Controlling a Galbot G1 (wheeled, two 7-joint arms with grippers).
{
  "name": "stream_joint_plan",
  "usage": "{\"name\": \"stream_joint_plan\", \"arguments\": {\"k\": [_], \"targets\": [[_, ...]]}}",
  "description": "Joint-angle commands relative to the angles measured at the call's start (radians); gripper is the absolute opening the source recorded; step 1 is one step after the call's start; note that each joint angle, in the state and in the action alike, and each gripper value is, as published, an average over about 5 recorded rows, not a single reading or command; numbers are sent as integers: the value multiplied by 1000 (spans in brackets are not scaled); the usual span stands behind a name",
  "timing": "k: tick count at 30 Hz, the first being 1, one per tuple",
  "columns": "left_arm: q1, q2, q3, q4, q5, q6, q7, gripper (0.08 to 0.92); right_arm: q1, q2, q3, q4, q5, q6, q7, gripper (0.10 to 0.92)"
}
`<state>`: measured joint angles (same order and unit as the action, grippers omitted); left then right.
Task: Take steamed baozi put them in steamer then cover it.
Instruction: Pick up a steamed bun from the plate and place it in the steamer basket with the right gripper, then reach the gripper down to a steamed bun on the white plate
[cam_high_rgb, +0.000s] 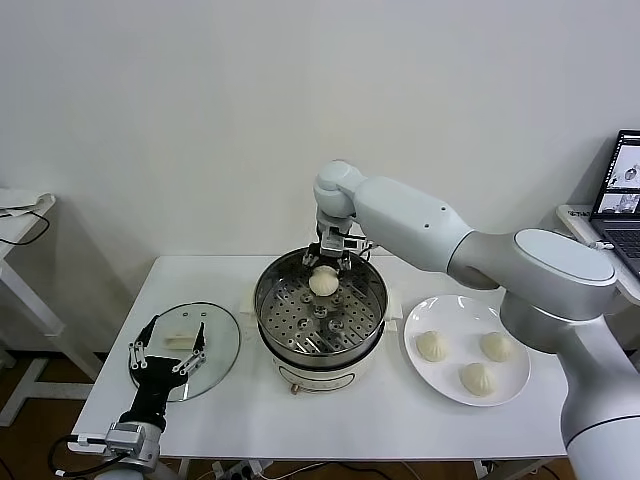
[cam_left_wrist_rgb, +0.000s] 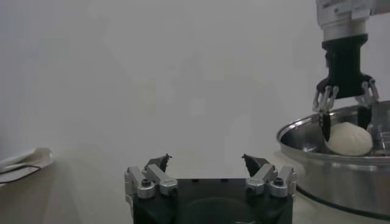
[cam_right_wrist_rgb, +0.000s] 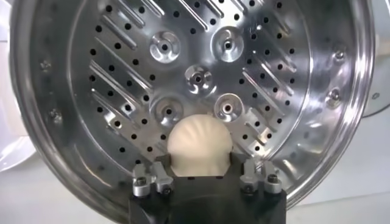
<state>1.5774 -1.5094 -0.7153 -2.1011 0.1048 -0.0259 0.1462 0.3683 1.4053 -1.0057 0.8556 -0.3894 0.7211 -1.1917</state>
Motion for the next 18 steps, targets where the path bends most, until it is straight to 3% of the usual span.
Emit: {"name": "stream_joint_plan", "arguments": {"k": [1,6,12,18], "targets": [[1,1,-1,-2,0,0,0,823,0,-1,9,10,36,-24,2,813],[4,3,-2,-2,0,0,1,823,111,-120,-16,162,238,-111,-57,822],[4,3,3,-4,1,-1,3,823,318,-377,-90,330,508,-271,-168,823],[6,0,15,-11,8,-4,1,823,319,-630,-161,412,591,-539,-186,823]]}}
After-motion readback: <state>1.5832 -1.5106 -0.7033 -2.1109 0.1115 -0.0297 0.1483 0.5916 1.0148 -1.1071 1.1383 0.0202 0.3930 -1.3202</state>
